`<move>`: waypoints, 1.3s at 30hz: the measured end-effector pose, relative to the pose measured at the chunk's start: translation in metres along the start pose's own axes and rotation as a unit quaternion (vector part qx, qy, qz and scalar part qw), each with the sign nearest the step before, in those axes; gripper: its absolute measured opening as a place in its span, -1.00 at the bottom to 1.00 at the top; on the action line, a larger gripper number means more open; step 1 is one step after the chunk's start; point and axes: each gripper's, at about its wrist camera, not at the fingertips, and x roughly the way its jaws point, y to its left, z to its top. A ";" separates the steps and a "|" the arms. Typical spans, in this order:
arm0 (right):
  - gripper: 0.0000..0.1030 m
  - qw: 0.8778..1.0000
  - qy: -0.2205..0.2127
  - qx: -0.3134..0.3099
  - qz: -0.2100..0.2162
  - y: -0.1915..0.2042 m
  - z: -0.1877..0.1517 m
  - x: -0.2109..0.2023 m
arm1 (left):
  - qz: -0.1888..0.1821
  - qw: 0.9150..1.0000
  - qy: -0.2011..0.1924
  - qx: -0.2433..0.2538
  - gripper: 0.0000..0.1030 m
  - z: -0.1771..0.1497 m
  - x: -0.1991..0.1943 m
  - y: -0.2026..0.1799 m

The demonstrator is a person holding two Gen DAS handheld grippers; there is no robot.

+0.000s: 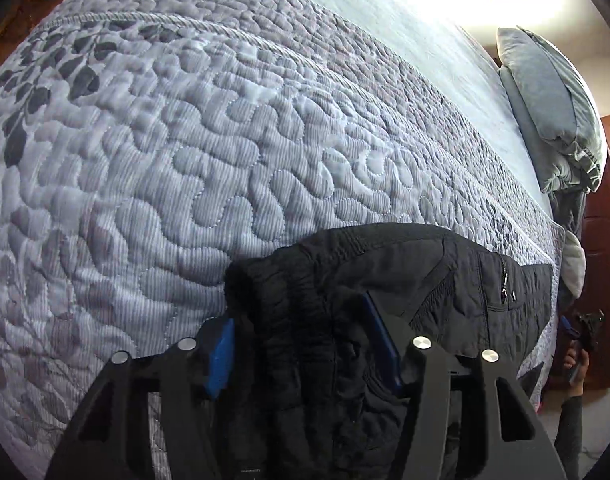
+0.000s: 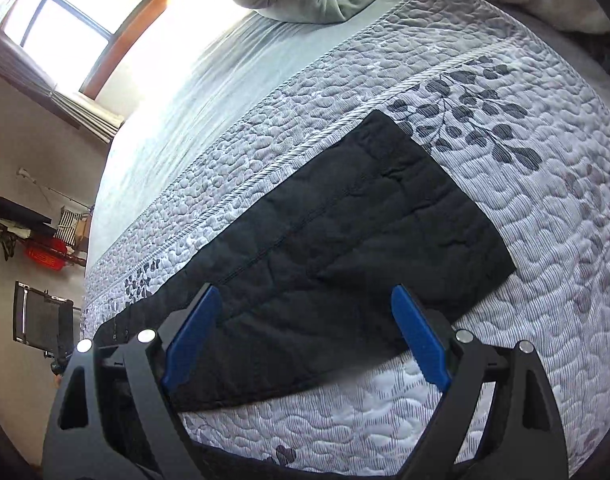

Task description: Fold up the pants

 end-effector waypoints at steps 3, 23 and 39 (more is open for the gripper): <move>0.71 1.000 0.010 -0.022 -0.001 0.001 0.019 0.008 | 0.000 1.000 0.005 -0.003 -0.17 0.000 -0.001 0.003; 0.78 0.993 0.086 -0.064 -0.040 -0.053 0.133 0.114 | -0.038 0.998 -0.025 -0.049 0.04 0.001 0.009 0.022; -0.66 0.990 0.120 -0.079 -0.007 -0.057 0.132 0.116 | 0.009 0.998 -0.046 -0.033 -0.45 -0.003 0.008 0.009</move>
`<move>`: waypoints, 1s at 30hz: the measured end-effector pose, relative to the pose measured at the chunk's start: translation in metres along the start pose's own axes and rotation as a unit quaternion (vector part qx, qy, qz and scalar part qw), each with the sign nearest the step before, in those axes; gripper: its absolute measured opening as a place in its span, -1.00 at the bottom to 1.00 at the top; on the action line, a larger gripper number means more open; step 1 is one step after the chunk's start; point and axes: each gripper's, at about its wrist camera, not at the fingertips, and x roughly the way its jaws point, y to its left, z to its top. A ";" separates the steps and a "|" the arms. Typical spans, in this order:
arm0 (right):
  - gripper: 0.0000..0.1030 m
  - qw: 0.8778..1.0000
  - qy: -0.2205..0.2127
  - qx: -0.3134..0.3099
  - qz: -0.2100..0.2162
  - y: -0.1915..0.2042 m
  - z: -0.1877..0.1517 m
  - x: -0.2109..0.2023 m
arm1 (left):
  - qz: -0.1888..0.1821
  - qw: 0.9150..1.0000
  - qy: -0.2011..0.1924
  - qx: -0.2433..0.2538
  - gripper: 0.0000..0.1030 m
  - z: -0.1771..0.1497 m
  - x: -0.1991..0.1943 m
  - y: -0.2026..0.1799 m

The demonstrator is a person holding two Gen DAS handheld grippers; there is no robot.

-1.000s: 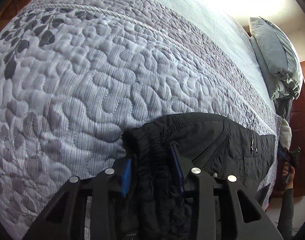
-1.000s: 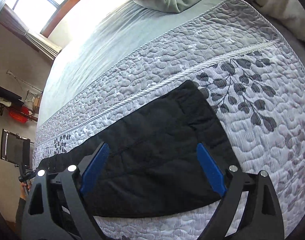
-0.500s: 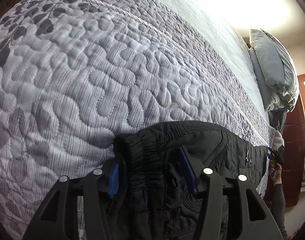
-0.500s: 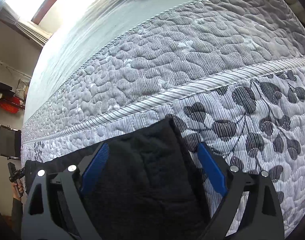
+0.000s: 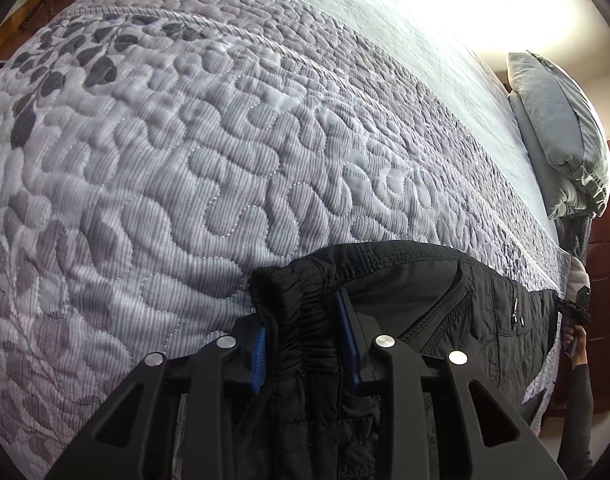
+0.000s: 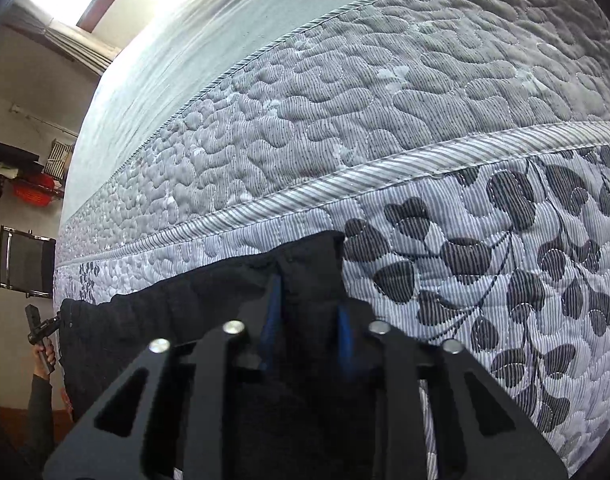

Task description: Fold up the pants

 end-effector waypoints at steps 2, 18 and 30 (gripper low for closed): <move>-0.78 1.000 -0.007 -0.006 -0.003 0.004 -0.003 -0.006 | 0.003 1.000 -0.007 0.002 -0.50 -0.001 -0.002 -0.001; -0.84 0.995 -0.101 -0.013 -0.020 0.033 -0.027 -0.094 | 0.004 0.999 -0.051 0.019 -0.74 -0.004 -0.044 -0.018; -0.88 0.990 -0.141 -0.005 -0.024 0.052 -0.072 -0.168 | -0.014 0.995 -0.081 0.050 -0.74 -0.014 -0.103 -0.049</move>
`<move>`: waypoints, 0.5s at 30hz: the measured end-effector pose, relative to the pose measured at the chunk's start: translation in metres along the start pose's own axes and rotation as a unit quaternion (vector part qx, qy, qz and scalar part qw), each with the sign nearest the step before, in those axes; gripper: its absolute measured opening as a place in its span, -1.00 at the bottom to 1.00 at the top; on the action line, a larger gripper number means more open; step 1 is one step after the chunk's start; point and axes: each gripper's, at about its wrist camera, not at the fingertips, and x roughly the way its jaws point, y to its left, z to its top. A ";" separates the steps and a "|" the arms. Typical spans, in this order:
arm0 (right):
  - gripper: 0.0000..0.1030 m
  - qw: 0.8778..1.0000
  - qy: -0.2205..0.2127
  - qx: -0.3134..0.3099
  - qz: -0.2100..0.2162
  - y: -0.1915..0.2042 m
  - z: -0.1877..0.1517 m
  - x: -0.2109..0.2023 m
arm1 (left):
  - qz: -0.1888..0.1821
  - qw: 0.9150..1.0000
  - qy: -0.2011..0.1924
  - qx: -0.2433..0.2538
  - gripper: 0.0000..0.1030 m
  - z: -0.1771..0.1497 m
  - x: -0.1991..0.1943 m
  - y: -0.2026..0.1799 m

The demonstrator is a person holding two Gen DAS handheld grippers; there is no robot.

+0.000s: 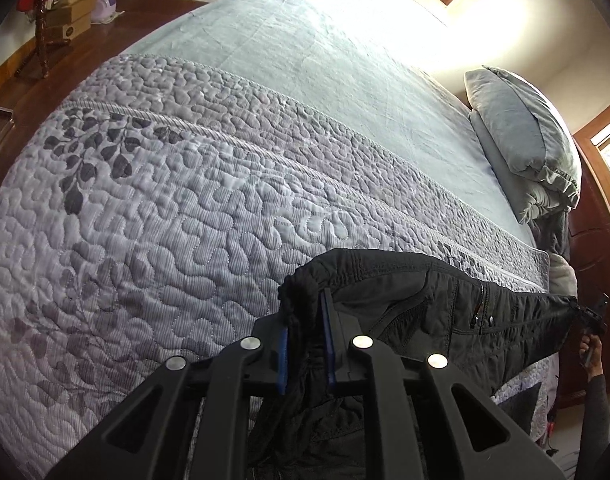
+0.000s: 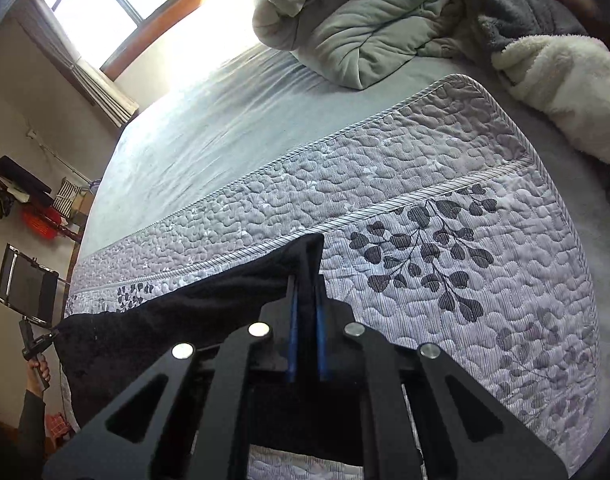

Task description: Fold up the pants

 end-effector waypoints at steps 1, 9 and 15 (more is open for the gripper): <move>-0.89 1.000 -0.002 0.000 -0.001 0.002 -0.002 -0.006 | -0.003 1.000 -0.003 0.001 -0.74 0.000 -0.005 -0.002; -0.89 1.000 -0.025 0.005 0.002 0.009 -0.029 -0.061 | -0.013 0.999 -0.025 0.017 -0.75 -0.005 -0.045 -0.020; -0.90 0.999 -0.041 0.009 0.002 0.009 -0.052 -0.093 | -0.018 0.999 -0.038 0.030 -0.75 -0.014 -0.074 -0.033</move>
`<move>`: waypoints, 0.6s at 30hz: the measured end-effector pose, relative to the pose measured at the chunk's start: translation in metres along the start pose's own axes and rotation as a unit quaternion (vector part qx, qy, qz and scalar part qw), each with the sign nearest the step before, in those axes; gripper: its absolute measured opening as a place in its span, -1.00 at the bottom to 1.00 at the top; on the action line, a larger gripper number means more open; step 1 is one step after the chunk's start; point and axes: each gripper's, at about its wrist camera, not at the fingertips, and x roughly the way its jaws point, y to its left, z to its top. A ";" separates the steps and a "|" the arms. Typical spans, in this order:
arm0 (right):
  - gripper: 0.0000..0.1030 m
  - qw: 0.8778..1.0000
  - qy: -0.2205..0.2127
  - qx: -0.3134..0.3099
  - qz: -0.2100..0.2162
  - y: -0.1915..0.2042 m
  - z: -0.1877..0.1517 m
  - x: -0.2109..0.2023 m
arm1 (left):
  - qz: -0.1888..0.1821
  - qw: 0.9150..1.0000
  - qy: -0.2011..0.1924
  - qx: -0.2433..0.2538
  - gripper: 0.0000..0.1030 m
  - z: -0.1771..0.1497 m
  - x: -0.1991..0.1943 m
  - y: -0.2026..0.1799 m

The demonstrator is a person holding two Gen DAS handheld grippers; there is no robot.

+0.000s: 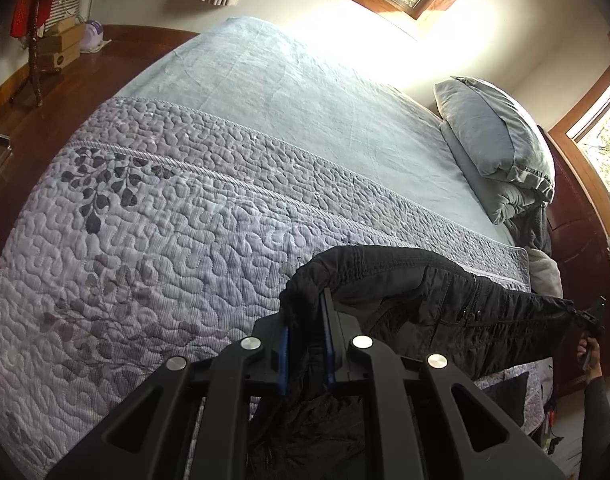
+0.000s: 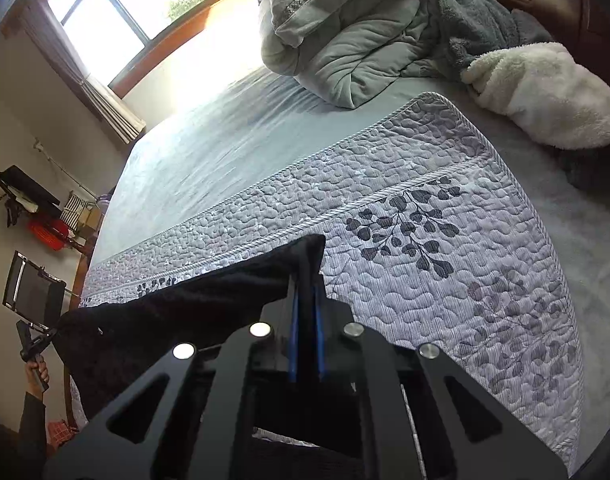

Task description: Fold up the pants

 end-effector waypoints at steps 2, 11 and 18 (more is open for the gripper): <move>-0.90 1.000 -0.004 0.003 -0.001 -0.001 -0.007 -0.009 | 0.002 1.000 -0.003 0.008 -0.75 -0.004 -0.009 -0.006; -0.90 1.000 -0.015 0.007 -0.003 -0.009 -0.040 -0.035 | -0.001 1.000 -0.019 0.021 -0.75 -0.026 -0.040 -0.022; -0.90 0.999 -0.041 0.012 0.000 -0.017 -0.070 -0.053 | -0.005 0.999 -0.036 0.025 -0.75 -0.048 -0.061 -0.022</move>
